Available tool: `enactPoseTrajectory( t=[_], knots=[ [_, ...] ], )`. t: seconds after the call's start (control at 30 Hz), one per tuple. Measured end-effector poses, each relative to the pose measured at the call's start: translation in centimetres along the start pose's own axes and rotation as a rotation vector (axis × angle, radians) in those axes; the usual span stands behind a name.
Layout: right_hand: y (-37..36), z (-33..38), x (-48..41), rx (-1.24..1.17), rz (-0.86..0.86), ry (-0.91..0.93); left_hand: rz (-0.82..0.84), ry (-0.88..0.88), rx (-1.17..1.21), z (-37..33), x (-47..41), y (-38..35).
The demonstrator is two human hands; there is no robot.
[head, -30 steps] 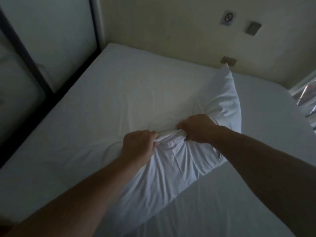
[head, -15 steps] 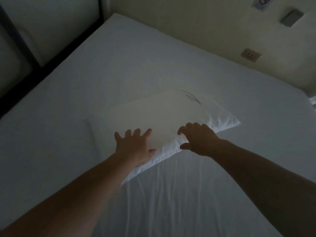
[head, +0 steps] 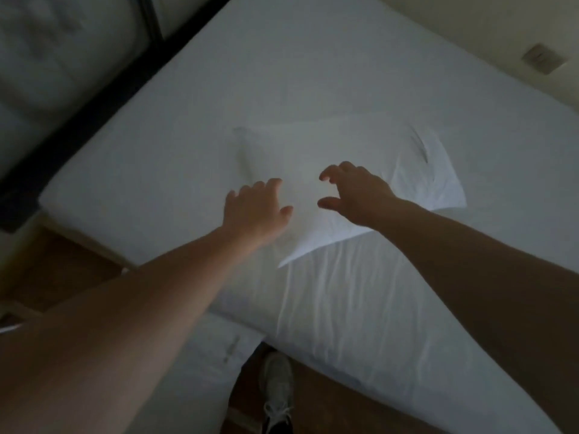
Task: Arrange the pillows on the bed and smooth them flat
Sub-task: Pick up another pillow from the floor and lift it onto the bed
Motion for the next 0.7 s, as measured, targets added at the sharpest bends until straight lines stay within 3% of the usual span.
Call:
enactPoseTrajectory(
  t=[0.2, 0.33, 0.5, 0.7],
  knots=[
    [-7.9, 12.6, 5.4, 0.075, 0.146, 0.153, 0.164, 0.178, -0.083, 13.6, 15.8, -6.3],
    [-14.9, 22.6, 6.8, 0.174, 0.235, 0.306, 0.243, 0.305, 0.028, 21.7, 24.1, -11.4],
    [-26.6, 33.2, 7.7, 0.336, 0.369, 0.515, 0.211, 0.439, 0.237, 29.5, 31.3, -18.2],
    [-43.1, 38.3, 7.0, 0.608, 0.497, 0.703, 0.307, 0.694, 0.418, 39.1, 37.3, -32.8]
  ],
)
Point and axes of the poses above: each hand's wrist, its own x-axis away from the middle knuckle, its own y-axis out of the back of the hand, z = x × y, the point moved 5 cm from there along -x, towards the middle knuckle, and after that the axes turned 5 degrees about z, right-handed, at the moved point
